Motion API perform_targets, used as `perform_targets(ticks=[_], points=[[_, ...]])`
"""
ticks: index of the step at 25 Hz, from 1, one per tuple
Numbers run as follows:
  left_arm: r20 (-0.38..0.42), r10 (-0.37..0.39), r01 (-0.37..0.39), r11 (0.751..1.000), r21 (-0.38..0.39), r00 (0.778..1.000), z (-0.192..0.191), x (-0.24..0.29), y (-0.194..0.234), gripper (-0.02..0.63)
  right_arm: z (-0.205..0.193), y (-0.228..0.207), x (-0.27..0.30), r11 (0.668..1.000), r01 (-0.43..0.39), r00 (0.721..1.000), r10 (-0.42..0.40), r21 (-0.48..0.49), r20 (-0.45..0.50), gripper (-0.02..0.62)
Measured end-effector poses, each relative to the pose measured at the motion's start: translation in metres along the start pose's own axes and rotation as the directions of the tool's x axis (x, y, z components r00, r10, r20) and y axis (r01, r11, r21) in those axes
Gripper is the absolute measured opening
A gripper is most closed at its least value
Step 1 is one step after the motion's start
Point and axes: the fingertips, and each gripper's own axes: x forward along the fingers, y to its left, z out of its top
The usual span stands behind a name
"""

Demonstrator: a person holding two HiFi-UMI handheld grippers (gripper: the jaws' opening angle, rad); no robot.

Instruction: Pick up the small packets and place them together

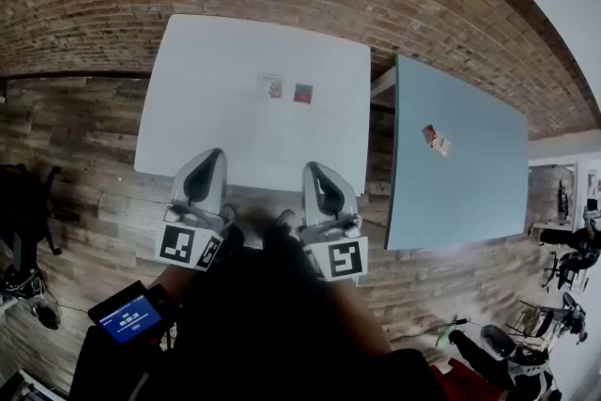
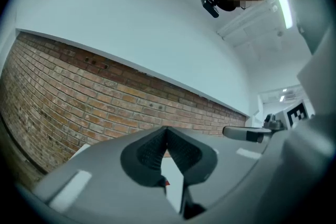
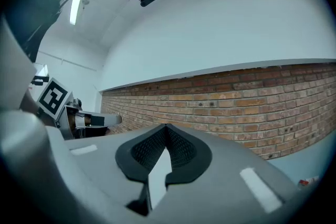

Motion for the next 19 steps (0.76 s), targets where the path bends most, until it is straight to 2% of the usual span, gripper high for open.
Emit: perform_targets(ticks=[7,11,15,19], points=[[0.031,0.047,-0.048,0.999,0.016,0.998,0.0,0.016,-0.011,0.0,0.009,-0.022,0.002,0.999,-0.006,1.0,0.007,-0.047,0.017,0.0],[0.046,0.013,-0.014,1.0,0.021,0.999,0.001,0.023,-0.023,0.0,0.016,-0.03,0.008,0.997,0.022,0.999,-0.018,-0.076,0.046,0.0],[0.037,0.006,-0.006,1.0,0.002,0.999,-0.001,0.033,-0.014,0.0,0.015,-0.035,0.017,0.995,0.053,0.998,-0.05,-0.089,0.031,0.0],[0.063,-0.066,0.066,0.998,0.009,0.996,0.007,0.053,-0.009,0.0,0.021,-0.044,0.033,0.986,0.095,0.995,-0.09,-0.136,0.045,0.0]])
